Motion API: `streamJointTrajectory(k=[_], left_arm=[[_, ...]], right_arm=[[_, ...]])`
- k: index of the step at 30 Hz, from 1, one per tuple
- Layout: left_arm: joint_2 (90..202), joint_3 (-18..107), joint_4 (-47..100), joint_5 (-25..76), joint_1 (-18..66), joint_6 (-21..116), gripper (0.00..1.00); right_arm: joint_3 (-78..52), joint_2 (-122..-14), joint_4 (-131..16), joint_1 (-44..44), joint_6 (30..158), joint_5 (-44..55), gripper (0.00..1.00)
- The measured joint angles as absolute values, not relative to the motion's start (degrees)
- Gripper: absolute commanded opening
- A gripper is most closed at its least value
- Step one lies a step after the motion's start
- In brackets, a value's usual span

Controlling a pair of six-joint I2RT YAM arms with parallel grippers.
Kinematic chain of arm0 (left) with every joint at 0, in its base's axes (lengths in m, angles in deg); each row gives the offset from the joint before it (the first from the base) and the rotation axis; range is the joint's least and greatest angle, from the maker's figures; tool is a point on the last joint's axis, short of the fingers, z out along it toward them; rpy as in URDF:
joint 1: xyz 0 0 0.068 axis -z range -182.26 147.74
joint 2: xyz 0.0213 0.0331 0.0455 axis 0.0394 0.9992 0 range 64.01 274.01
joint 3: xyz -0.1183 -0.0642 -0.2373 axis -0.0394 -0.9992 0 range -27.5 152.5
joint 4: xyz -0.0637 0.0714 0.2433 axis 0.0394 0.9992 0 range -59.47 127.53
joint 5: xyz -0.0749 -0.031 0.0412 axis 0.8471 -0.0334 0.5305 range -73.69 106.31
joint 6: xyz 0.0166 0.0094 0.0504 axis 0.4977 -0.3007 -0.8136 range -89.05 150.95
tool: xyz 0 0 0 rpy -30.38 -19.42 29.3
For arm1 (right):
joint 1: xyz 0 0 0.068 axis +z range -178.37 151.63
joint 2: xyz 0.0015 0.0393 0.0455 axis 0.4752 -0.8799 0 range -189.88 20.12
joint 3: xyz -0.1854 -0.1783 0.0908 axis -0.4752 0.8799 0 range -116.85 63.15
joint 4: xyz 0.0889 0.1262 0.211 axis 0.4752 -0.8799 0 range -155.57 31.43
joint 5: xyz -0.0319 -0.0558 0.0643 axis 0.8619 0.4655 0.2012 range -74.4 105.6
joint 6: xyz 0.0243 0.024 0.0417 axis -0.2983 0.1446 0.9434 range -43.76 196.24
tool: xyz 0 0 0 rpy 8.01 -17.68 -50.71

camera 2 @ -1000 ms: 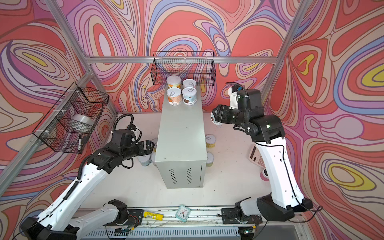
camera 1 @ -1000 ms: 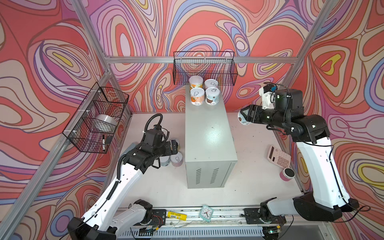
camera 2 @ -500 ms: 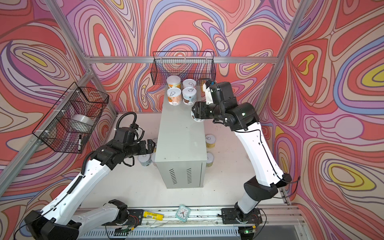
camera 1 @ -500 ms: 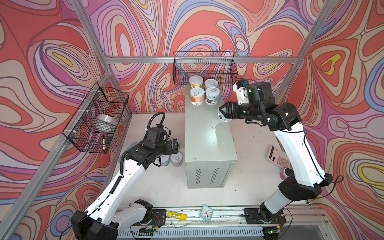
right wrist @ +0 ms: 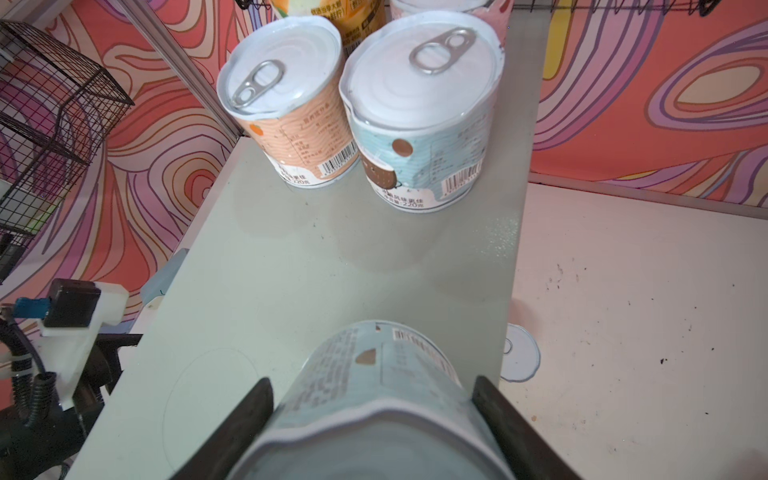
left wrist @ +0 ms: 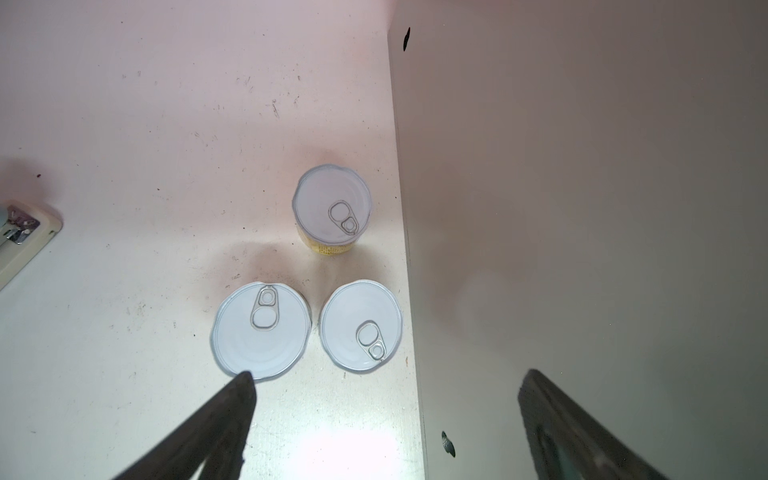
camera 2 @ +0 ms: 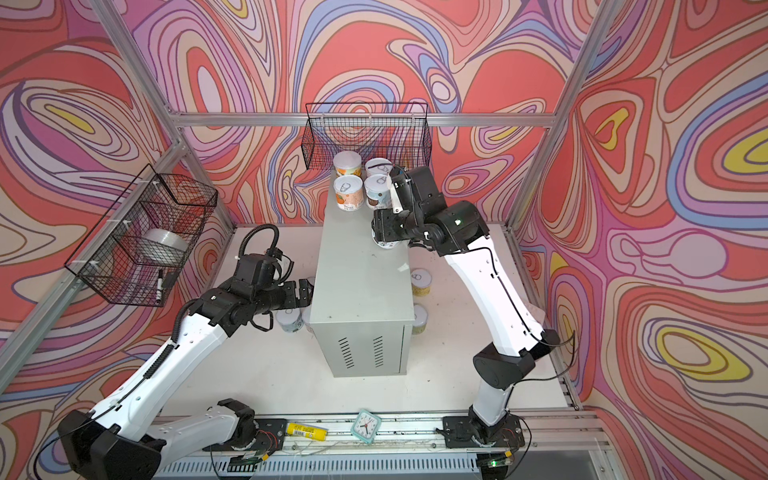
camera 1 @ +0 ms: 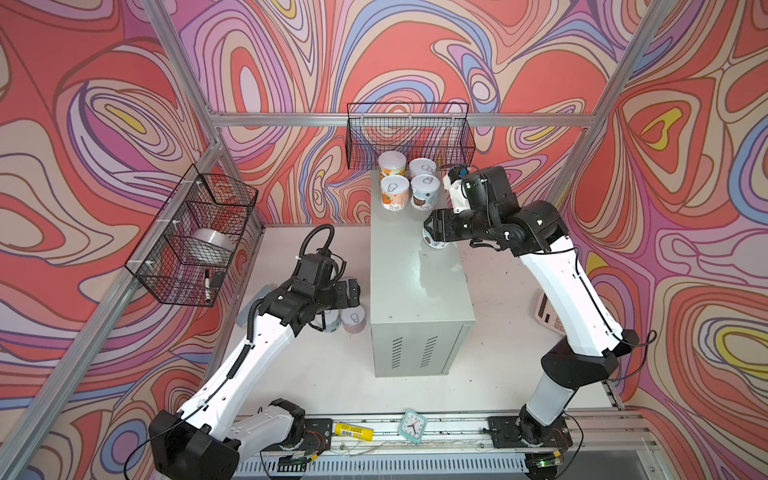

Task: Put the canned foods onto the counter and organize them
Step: 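Lift the pale blue-labeled can up over the cabinet top with the right gripper, then move the held can toward the other cans and lower it onto the cabinet top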

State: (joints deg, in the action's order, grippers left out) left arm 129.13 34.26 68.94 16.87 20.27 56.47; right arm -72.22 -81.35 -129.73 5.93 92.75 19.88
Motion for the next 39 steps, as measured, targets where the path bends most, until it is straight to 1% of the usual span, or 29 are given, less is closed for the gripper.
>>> streamJointTrajectory(k=[1,2,4,6,10,12,14,25,28,34,36,39], left_arm=[[129.1,34.2,68.9,16.8,20.3,56.5,0.99],[129.1,34.1,68.8,16.8,20.3,56.5,0.99],[129.1,34.1,68.5,16.9,20.3,56.5,0.99],[129.2,34.1,68.3,16.9,20.3,56.5,1.0],[129.2,34.1,68.2,16.9,20.3,56.4,1.0],[129.2,34.1,68.1,16.9,20.3,56.4,1.0],[129.2,34.1,68.0,16.9,20.3,56.3,1.0],[129.3,34.1,68.0,16.9,20.3,56.0,1.0],[129.3,34.1,68.0,16.9,20.3,56.0,1.0],[129.2,34.2,68.0,16.9,20.3,56.0,1.0],[129.1,34.3,68.0,16.9,20.3,56.0,0.99],[128.6,34.3,68.0,16.9,20.3,56.0,0.99]], right_arm=[[-72.6,-81.7,-129.5,5.9,92.7,19.9,0.61],[-72.9,-82.1,-129.2,5.9,92.6,19.8,0.66],[-73.3,-82.8,-128.4,5.9,92.4,19.7,0.71],[-73.8,-83.4,-127.9,5.9,92.3,19.4,0.78],[-73.8,-84.2,-127.8,5.9,92.1,19.0,0.82],[-74.0,-84.5,-127.8,5.9,92.0,18.8,0.88],[-74.6,-84.8,-127.8,5.9,91.9,18.7,0.9],[-77.1,-83.8,-127.2,6.0,91.1,17.8,0.91],[-74.0,-81.0,-126.5,6.0,90.7,17.7,0.9],[-62.4,-71.0,-123.3,6.0,90.7,17.5,0.81],[-59.1,-68.2,-122.2,6.0,90.8,17.0,0.8],[-56.1,-66.1,-120.9,6.0,90.8,16.5,0.78]])
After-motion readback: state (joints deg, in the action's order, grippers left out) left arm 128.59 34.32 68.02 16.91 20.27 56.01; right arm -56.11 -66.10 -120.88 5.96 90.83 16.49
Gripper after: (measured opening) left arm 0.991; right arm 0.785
